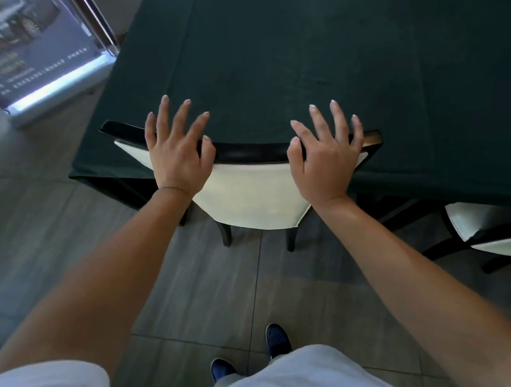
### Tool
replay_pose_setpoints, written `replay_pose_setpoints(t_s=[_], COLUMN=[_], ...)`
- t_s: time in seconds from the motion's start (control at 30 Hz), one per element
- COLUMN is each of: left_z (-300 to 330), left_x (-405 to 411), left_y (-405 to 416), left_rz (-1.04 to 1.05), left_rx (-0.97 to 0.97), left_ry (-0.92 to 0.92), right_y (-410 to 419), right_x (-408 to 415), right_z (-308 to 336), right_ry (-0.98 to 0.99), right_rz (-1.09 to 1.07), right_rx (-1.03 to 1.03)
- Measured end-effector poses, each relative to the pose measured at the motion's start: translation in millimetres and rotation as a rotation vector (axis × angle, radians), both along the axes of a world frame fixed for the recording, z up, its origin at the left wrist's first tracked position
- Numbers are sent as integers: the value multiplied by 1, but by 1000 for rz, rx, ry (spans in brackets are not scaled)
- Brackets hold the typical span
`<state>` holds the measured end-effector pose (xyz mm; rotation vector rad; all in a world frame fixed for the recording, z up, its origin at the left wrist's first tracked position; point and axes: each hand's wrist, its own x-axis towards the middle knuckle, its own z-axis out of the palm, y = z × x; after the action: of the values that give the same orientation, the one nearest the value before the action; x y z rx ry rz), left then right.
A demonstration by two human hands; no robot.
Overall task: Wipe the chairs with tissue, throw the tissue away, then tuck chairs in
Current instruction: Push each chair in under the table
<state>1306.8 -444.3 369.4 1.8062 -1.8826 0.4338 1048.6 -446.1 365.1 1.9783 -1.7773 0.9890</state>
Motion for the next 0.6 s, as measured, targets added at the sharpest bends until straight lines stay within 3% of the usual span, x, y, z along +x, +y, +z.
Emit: replay_pose_setpoints(t_s=[0.33, 0.43, 0.6], left_z=[28, 34, 37], left_x=[-4, -3, 27], left_y=[4, 10, 44], left_rz=[54, 40, 120], left_rx=[314, 387, 299], left_ry=[-38, -2, 178], right_y=[-1, 2, 21], right_x=[-1, -4, 1], right_z=[0, 7, 27], right_ry=[20, 2, -21], right_rz=[28, 63, 72], right_rx=[16, 158, 388])
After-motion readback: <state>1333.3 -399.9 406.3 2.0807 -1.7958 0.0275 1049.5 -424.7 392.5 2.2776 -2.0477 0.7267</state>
